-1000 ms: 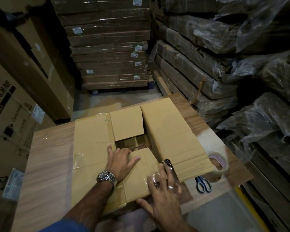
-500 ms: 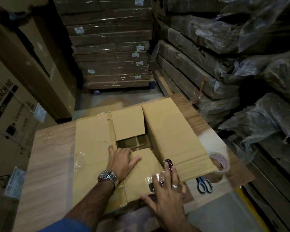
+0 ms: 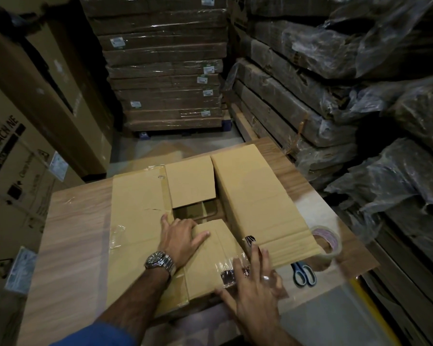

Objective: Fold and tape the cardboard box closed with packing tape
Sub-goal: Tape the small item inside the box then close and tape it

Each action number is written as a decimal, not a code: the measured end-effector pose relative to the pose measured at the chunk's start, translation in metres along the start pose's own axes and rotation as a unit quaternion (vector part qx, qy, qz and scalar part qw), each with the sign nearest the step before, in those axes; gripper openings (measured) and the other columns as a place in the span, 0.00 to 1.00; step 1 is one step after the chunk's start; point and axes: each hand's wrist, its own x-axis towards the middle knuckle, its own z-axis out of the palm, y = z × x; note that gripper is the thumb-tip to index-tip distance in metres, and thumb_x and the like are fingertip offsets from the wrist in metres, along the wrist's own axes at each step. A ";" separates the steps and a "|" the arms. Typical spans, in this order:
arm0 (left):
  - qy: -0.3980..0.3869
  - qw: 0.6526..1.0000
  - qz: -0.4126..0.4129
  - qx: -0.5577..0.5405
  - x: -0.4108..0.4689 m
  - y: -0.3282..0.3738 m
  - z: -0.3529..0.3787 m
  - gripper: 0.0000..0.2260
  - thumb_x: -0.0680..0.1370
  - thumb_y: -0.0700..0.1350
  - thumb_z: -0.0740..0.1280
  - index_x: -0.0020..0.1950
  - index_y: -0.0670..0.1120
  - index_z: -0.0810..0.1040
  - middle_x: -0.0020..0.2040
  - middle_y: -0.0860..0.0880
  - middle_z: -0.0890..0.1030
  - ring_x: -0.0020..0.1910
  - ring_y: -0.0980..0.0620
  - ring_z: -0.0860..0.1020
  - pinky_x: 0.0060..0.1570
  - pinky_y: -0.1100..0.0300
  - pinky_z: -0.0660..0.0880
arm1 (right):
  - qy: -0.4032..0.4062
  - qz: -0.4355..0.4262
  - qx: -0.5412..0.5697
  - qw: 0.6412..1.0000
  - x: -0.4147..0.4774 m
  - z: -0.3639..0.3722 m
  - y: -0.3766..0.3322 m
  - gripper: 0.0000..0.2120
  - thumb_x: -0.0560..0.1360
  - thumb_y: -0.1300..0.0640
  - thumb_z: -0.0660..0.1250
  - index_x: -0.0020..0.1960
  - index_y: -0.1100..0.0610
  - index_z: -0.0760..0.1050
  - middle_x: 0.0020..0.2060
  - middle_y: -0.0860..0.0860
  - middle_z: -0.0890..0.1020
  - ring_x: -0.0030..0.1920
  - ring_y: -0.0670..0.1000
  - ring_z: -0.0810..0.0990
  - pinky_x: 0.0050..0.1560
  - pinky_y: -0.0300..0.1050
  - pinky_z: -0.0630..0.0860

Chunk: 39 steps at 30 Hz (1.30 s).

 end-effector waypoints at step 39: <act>-0.003 1.000 0.013 0.021 0.001 -0.002 0.002 0.44 0.65 0.78 0.33 0.55 0.54 0.76 0.51 0.58 0.80 0.52 0.56 0.76 0.72 0.43 0.47 | 0.003 -0.022 -0.015 1.000 0.006 -0.003 -0.004 0.34 0.66 0.25 0.53 0.57 0.46 0.79 0.72 0.59 0.68 0.71 0.61 0.63 0.46 0.66 0.74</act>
